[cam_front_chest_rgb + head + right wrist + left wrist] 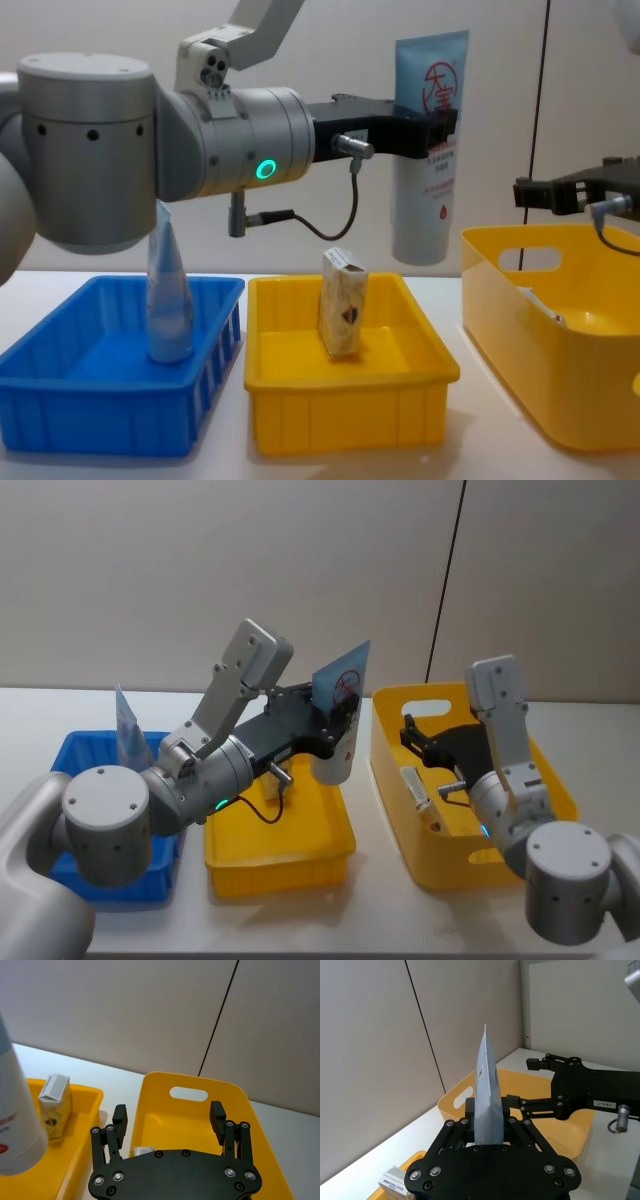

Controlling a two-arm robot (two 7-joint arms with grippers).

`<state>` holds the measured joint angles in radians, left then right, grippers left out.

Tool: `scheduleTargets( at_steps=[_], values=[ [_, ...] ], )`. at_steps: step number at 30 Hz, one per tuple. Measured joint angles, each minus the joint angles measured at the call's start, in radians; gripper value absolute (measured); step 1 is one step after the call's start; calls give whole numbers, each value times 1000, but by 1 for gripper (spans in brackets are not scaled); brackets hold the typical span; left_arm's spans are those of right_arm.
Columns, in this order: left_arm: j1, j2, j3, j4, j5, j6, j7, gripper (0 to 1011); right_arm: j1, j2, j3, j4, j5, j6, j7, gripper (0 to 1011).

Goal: Bimanual collaborative sorting of washing and personal care products

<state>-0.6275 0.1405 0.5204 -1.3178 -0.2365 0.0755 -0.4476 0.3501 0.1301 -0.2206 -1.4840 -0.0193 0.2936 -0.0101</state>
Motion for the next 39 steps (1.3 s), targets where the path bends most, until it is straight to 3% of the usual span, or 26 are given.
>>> scheduleTargets(
  at_steps=[13,26,39],
  values=[
    [-8,-5,4,9,-2,-1,-7,228,-54,86,0,-94,47,39,166,1004],
    [-10,-6,6,12,-3,-1,-10,228,-70,168,-24,-141,102,43,339,1004],
    [-11,-7,7,13,-3,-1,-11,228,-37,192,-67,-122,133,21,436,1004]
  ],
)
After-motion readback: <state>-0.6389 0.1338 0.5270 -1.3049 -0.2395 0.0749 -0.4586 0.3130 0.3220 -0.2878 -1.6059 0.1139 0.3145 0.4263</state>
